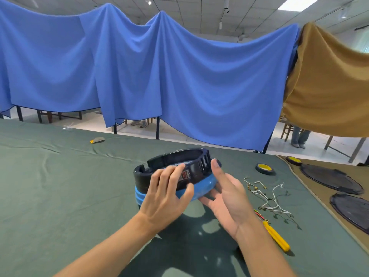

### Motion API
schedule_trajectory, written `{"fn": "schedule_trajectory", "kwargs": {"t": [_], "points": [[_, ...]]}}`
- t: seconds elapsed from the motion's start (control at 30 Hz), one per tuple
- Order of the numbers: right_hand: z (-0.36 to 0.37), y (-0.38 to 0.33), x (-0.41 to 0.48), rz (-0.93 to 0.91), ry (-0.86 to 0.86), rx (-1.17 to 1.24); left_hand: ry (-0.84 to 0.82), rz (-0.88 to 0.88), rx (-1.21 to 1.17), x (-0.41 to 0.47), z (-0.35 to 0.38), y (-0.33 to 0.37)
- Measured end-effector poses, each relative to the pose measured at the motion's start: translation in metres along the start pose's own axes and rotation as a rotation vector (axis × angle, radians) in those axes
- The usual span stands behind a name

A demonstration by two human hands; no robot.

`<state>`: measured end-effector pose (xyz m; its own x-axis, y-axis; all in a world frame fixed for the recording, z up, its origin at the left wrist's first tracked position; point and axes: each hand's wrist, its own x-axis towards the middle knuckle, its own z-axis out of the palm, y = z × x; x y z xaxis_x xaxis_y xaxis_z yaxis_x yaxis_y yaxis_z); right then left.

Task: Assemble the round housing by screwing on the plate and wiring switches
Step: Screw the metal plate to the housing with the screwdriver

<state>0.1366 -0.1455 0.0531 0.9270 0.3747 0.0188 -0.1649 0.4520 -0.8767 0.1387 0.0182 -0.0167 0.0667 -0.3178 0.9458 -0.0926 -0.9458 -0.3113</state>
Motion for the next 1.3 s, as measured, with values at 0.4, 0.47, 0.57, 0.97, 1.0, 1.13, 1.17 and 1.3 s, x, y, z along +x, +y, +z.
{"fn": "schedule_trajectory", "kwargs": {"t": [0.4,0.47,0.57,0.97,1.0,1.13,1.17,1.3], "points": [[-0.011,0.039,0.003,0.238,0.164,-0.189,-0.409,0.143,-0.354,-0.023,-0.022,-0.014],[-0.009,0.044,0.004,0.243,0.184,-0.208,-0.446,0.096,-0.383,-0.025,-0.025,-0.017],[-0.005,0.05,0.006,0.261,0.194,-0.317,-0.484,0.011,-0.369,-0.029,-0.027,-0.024],[-0.016,0.052,-0.001,0.256,0.137,-0.857,-0.638,-0.137,-0.288,-0.024,-0.024,-0.034],[-0.018,0.05,0.0,0.262,0.121,-0.858,-0.614,-0.141,-0.276,-0.019,-0.023,-0.029],[-0.021,0.051,0.001,0.319,0.057,-0.77,-0.661,-0.205,-0.201,0.01,-0.01,-0.003],[-0.021,0.052,0.001,0.326,0.032,-0.768,-0.717,-0.251,-0.192,0.017,-0.007,0.005],[-0.021,0.053,0.001,0.317,0.072,-0.714,-0.905,-0.414,-0.095,0.031,0.01,0.026]]}}
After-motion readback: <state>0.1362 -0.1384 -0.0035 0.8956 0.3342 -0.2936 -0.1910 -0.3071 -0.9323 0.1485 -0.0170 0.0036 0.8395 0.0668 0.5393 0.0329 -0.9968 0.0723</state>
